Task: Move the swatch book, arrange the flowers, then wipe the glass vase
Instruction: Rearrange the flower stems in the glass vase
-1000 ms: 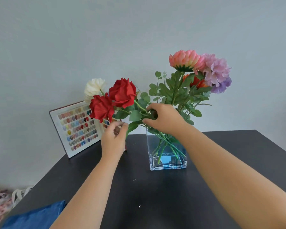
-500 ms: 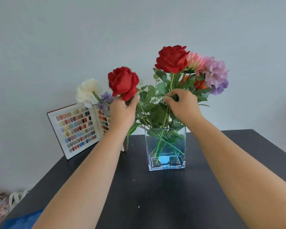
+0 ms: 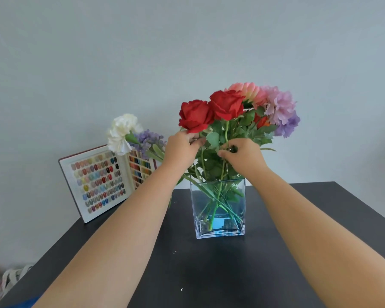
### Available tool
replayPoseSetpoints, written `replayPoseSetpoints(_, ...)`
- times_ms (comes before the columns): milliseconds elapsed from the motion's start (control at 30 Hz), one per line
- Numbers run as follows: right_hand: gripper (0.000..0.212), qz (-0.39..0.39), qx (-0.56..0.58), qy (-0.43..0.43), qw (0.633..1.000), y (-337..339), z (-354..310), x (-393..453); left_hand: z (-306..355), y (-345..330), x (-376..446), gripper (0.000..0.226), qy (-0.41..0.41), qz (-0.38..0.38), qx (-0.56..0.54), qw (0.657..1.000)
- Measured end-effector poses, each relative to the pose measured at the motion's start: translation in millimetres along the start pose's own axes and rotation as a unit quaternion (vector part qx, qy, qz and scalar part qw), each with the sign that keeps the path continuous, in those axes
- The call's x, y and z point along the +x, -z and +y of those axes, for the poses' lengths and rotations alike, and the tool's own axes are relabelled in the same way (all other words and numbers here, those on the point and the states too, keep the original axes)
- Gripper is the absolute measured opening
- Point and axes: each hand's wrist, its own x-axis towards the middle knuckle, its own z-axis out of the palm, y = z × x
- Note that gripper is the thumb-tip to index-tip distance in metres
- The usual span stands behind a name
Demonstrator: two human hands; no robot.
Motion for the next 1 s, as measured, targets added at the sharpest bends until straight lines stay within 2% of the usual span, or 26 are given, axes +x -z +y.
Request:
replayPoseSetpoints(133,0.019,0.003,-0.001,-0.001,1.0,-3.5,-1.6,0.0,-4.4,-2.1,-5.4,0.014,0.031,-0.009,-0.072,0.997)
replayPoseSetpoints(300,0.018,-0.054,0.001,-0.008,0.999,-12.2,-5.1,-3.0,-8.1,-2.8,-12.2,0.003,0.058,-0.008,-0.14,0.988)
replayPoseSetpoints(400,0.018,-0.062,0.017,-0.006,0.998,-13.1,-7.2,-2.5,-15.7,2.9,-24.7,0.009,0.08,0.01,-0.185,0.98)
replayPoseSetpoints(567,0.024,-0.055,0.018,-0.002,0.998,-13.4,-4.0,-4.6,-41.0,23.3,-59.1,0.014,0.108,0.044,-0.158,0.981)
replayPoseSetpoints(700,0.035,-0.044,0.004,0.001,0.999,-15.0,-0.6,-9.2,-64.8,39.9,-86.5,0.013,0.159,0.029,-0.167,0.973)
replayPoseSetpoints(833,0.031,-0.035,0.003,-0.003,0.999,-15.6,-0.2,-10.9,-86.2,42.9,-92.0,0.013,0.271,0.035,-0.243,0.931)
replayPoseSetpoints(1000,0.025,-0.029,0.005,0.001,1.0,-15.4,-4.3,-13.5,-89.6,26.4,-61.8,0.014,0.33,0.022,-0.376,0.866)
